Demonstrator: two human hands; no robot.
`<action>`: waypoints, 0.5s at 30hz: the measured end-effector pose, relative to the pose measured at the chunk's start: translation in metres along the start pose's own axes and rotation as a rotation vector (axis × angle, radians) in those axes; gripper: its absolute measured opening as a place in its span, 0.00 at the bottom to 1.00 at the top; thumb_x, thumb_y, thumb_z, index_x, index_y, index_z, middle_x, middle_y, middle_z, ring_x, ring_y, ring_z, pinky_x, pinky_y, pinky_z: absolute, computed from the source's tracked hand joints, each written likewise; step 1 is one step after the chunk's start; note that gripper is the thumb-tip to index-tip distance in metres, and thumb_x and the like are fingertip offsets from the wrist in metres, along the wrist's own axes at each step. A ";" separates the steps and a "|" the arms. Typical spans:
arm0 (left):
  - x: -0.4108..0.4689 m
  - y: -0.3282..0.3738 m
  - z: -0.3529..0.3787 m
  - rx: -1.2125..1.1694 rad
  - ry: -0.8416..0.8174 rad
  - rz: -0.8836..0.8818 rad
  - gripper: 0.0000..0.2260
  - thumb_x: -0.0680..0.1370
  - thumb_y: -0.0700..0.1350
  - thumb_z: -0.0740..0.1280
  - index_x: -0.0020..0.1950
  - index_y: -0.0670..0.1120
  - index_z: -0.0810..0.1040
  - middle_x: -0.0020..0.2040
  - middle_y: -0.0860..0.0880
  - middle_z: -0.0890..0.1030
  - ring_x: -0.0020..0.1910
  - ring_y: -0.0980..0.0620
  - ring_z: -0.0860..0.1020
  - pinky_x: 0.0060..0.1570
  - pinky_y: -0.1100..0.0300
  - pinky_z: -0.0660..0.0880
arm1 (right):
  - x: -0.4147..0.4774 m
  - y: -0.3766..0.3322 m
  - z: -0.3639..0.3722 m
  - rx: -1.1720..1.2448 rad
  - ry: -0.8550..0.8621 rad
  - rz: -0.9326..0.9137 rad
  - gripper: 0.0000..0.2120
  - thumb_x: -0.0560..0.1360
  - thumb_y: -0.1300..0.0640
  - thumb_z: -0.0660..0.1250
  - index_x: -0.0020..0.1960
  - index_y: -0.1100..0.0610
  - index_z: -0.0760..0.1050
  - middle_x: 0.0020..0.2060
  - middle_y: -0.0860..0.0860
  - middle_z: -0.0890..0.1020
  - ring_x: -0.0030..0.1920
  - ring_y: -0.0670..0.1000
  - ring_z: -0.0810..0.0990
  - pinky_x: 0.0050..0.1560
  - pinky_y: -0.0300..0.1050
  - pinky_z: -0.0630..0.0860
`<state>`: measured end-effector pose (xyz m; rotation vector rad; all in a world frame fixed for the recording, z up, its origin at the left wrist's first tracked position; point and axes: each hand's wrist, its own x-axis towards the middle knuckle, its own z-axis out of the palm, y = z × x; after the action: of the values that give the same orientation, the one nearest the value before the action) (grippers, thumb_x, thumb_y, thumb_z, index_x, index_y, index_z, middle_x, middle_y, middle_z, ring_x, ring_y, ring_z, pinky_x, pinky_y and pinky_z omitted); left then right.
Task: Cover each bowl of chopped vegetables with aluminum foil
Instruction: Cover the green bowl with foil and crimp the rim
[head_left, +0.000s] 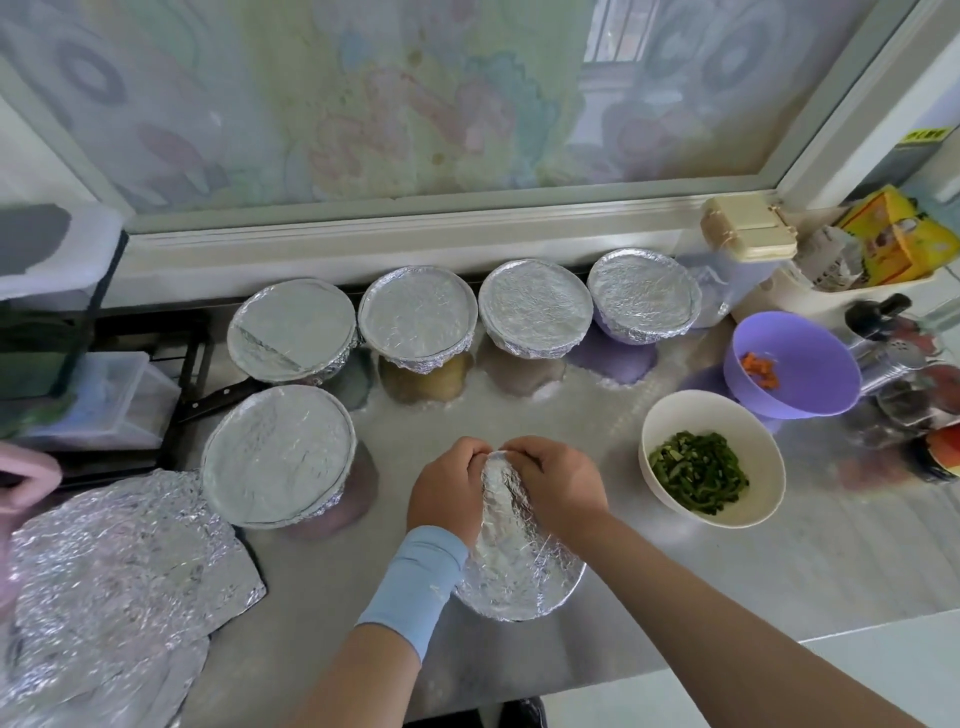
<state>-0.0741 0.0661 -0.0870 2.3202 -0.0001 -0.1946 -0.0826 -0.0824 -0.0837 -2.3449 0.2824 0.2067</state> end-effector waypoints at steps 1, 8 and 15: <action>0.002 0.001 0.000 -0.002 0.013 -0.021 0.09 0.83 0.45 0.59 0.54 0.51 0.79 0.44 0.53 0.83 0.43 0.51 0.79 0.42 0.58 0.73 | 0.006 -0.001 0.000 -0.001 -0.022 -0.025 0.07 0.78 0.46 0.64 0.51 0.42 0.81 0.41 0.40 0.84 0.43 0.43 0.79 0.44 0.41 0.75; 0.018 0.007 -0.004 -0.012 0.057 -0.019 0.07 0.81 0.48 0.63 0.54 0.54 0.80 0.46 0.57 0.83 0.46 0.55 0.80 0.46 0.60 0.75 | 0.030 -0.005 -0.005 0.057 -0.062 -0.114 0.07 0.78 0.49 0.66 0.52 0.45 0.82 0.36 0.41 0.81 0.37 0.41 0.77 0.35 0.30 0.68; 0.021 0.005 0.001 -0.006 0.040 -0.062 0.07 0.81 0.48 0.62 0.51 0.56 0.80 0.42 0.58 0.81 0.42 0.57 0.78 0.40 0.63 0.71 | 0.025 0.004 -0.003 0.131 -0.016 -0.057 0.03 0.77 0.49 0.67 0.48 0.45 0.79 0.38 0.41 0.82 0.40 0.44 0.78 0.39 0.39 0.72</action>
<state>-0.0534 0.0604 -0.0872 2.3190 0.0922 -0.1786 -0.0597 -0.0910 -0.0900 -2.2175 0.2146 0.1743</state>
